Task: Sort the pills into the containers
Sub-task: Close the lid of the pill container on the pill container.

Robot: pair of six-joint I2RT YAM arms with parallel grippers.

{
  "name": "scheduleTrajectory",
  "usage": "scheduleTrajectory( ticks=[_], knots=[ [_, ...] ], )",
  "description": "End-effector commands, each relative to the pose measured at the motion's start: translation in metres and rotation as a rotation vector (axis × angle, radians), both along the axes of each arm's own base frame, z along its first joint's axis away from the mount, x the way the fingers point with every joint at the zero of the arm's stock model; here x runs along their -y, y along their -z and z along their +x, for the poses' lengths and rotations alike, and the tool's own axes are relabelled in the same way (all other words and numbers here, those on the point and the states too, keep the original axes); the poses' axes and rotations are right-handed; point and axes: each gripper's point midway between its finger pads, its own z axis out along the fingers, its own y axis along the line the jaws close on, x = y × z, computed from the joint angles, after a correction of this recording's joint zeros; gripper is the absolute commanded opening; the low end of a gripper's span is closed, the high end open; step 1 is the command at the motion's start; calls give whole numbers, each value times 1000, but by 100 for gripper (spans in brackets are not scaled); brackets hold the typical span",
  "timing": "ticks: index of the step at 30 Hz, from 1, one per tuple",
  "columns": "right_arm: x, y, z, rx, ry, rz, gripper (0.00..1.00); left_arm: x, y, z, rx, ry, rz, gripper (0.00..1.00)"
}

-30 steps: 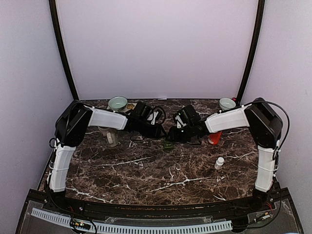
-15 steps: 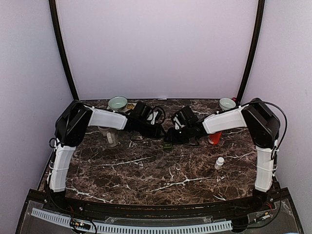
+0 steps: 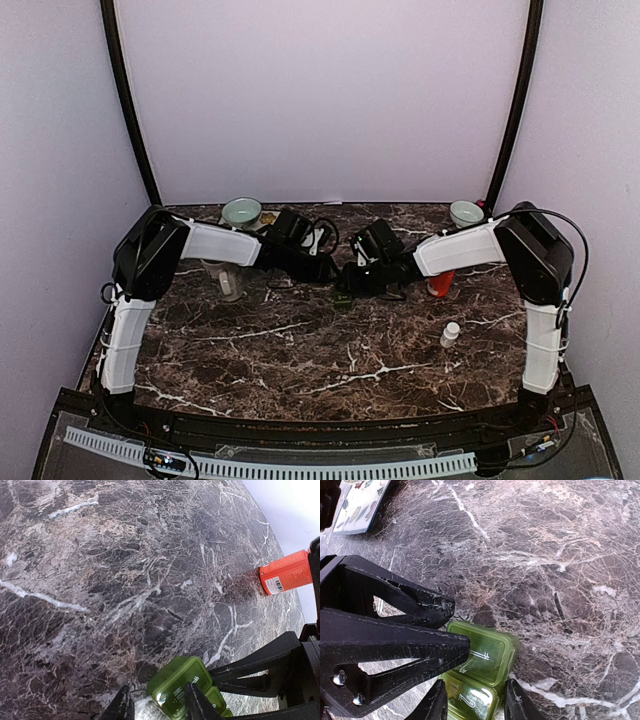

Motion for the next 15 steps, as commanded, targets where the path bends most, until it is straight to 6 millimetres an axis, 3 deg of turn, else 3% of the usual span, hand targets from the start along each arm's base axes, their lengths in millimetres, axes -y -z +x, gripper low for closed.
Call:
scheduleTrajectory(
  ticks=[1,15],
  knots=[
    [3,34,-18,-62,-10,-74,39,-5,7,-4,-20,-2,10,36],
    [17,54,-26,-83,6,-160,37,-6,10,-4,-22,-9,11,36]
  ],
)
